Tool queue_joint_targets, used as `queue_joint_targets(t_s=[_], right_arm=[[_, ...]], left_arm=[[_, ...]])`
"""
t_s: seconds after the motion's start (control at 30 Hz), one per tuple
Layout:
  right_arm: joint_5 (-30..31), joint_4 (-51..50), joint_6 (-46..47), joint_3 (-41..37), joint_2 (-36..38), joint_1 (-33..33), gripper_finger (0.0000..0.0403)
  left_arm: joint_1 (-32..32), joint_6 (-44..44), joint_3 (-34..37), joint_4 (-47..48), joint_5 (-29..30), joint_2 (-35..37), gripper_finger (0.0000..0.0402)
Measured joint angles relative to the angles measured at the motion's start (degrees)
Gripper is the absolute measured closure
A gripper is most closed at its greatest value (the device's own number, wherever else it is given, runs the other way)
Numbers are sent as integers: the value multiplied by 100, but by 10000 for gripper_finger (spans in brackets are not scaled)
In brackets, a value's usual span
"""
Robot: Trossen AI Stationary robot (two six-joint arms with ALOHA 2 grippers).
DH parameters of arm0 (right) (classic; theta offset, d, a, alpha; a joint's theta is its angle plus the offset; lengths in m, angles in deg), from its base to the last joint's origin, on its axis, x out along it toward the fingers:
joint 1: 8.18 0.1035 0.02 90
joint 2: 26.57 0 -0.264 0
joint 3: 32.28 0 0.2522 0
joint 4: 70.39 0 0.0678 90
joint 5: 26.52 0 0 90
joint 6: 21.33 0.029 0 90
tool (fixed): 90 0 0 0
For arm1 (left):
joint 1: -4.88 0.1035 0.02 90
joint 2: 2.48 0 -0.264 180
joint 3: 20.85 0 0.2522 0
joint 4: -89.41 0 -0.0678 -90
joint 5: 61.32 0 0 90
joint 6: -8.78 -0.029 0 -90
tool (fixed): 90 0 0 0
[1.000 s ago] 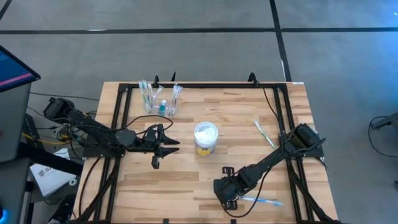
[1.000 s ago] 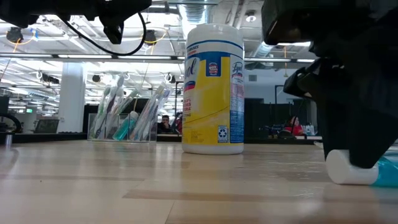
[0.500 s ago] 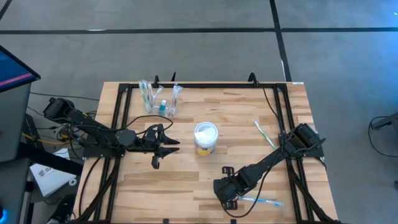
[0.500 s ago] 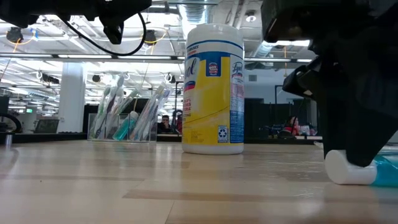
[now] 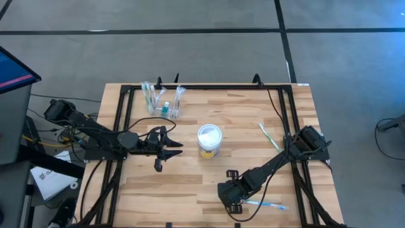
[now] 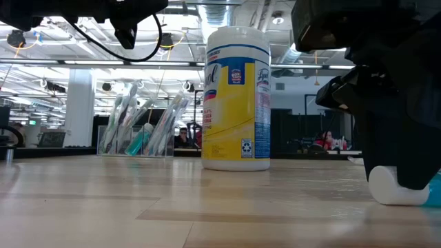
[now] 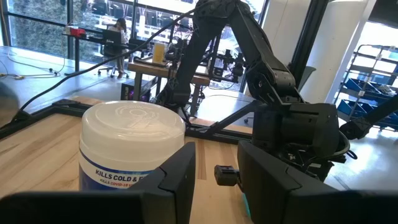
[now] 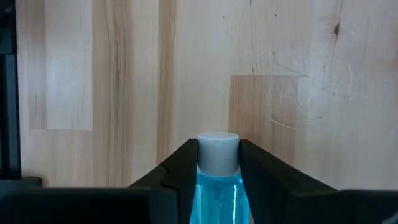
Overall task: Pick & Place toothbrushing station
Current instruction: Put the mouthwash into the transparent organizer
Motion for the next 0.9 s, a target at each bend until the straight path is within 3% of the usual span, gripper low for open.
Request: queue_joint_targets(t_s=[0.6, 0.9], right_arm=[[-225, 146, 13, 26, -317, -18, 295], [-151, 132, 13, 15, -321, -15, 321]], left_arm=[[0, 2, 0, 2, 22, 0, 288], [0, 1, 0, 2, 20, 0, 288]])
